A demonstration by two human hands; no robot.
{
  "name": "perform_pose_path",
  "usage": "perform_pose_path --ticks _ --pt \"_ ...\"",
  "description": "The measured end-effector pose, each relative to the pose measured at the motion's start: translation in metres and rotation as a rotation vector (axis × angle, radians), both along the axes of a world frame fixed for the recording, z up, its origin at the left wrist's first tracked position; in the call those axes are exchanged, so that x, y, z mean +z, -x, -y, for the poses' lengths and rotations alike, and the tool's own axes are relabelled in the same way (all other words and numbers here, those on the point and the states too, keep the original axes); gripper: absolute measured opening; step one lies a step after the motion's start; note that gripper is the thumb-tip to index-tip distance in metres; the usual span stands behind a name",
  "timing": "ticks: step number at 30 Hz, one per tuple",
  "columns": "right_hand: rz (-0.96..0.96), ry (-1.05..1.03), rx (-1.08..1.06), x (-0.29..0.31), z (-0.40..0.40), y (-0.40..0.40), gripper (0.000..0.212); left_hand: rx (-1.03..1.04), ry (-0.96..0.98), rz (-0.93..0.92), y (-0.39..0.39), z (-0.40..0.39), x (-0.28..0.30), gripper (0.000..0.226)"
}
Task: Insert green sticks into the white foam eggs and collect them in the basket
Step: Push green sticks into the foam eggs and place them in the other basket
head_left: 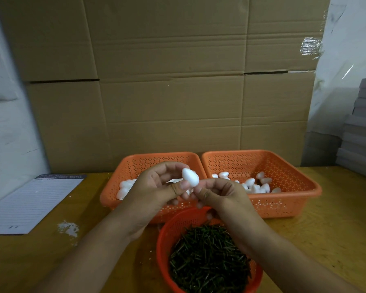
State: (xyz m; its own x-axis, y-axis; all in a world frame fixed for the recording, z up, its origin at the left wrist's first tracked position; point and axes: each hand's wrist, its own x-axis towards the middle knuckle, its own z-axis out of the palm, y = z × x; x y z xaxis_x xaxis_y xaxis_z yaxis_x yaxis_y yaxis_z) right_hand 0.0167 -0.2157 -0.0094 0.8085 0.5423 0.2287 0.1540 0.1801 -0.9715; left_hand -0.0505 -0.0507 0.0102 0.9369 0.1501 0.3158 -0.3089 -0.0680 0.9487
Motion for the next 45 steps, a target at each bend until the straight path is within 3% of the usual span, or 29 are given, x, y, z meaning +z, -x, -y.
perform_pose_path --ticks 6,12,34,39,41,45 --pt "0.067 -0.164 -0.082 0.004 0.002 0.001 0.006 0.046 -0.11 0.028 0.001 -0.002 0.001 0.032" --pt "0.17 -0.195 -0.173 0.007 0.005 0.0 0.013 0.061 -0.226 0.013 -0.001 0.003 -0.002 0.028" --pt "0.124 -0.052 -0.167 0.003 0.004 -0.005 0.009 0.098 -0.172 0.051 -0.005 -0.001 -0.006 0.03" --pt "0.227 0.072 -0.155 0.007 0.007 -0.008 0.008 0.12 -0.198 0.047 -0.006 -0.003 -0.008 0.033" --pt "0.134 0.067 -0.148 0.008 0.009 -0.01 0.016 0.153 -0.201 0.027 -0.008 -0.004 -0.007 0.034" --pt "-0.252 -0.028 -0.137 0.012 0.012 -0.021 0.026 0.28 -0.249 -0.028 -0.014 -0.021 -0.01 0.014"
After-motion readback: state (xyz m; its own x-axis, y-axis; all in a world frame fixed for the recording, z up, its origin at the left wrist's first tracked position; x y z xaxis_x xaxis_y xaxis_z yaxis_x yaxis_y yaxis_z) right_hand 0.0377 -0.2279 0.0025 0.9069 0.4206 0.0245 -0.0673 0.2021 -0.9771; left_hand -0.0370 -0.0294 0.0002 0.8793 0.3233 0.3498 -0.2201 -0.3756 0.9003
